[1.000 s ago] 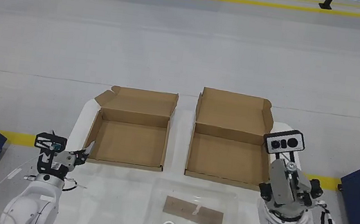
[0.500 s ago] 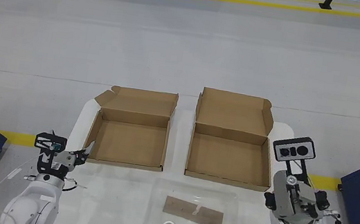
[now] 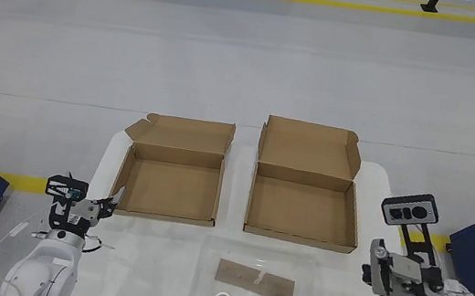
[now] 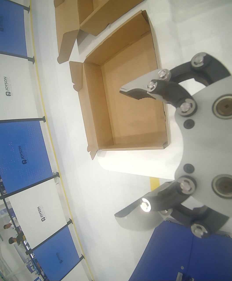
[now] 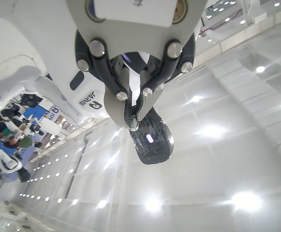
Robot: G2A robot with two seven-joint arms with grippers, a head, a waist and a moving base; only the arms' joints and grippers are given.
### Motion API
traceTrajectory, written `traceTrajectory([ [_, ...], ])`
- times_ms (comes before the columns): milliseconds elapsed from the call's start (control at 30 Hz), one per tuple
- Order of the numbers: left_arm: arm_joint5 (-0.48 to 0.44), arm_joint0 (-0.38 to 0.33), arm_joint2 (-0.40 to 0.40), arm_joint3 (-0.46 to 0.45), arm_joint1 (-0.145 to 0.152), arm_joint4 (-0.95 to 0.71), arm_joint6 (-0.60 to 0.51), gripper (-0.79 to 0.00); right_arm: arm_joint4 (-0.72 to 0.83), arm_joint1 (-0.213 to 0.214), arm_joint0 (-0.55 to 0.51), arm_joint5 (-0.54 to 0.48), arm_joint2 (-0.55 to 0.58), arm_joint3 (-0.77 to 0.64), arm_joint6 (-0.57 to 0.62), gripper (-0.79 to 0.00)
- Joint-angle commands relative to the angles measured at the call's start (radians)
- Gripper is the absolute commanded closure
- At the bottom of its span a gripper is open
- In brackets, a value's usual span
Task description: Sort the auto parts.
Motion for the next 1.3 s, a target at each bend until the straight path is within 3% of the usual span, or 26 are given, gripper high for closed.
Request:
traceTrajectory([
  [0, 0.0, 0.0, 0.0, 0.0, 0.0, 0.0, 0.0, -0.785, -0.051, 0.004, -0.01, 0.023, 0.041, -0.001, 0.01, 0.0],
  [300, 0.0, 0.0, 0.0, 0.0, 0.0, 0.0, 0.0, -0.785, -0.073, 0.005, -0.011, 0.027, 0.053, -0.004, 0.006, 0.0],
  [833, 0.0, 0.0, 0.0, 0.0, 0.0, 0.0, 0.0, -0.785, -0.676, 0.044, -0.107, 0.207, 0.298, -0.055, 0.019, 0.0],
  [1100, 0.0, 0.0, 0.0, 0.0, 0.0, 0.0, 0.0, -0.785, -0.683, 0.044, -0.105, 0.207, 0.296, -0.062, 0.008, 0.0],
  [1267, 0.0, 0.0, 0.0, 0.0, 0.0, 0.0, 0.0, -0.785, -0.904, 0.063, -0.03, 0.325, 0.248, -0.104, -0.001, 0.0],
])
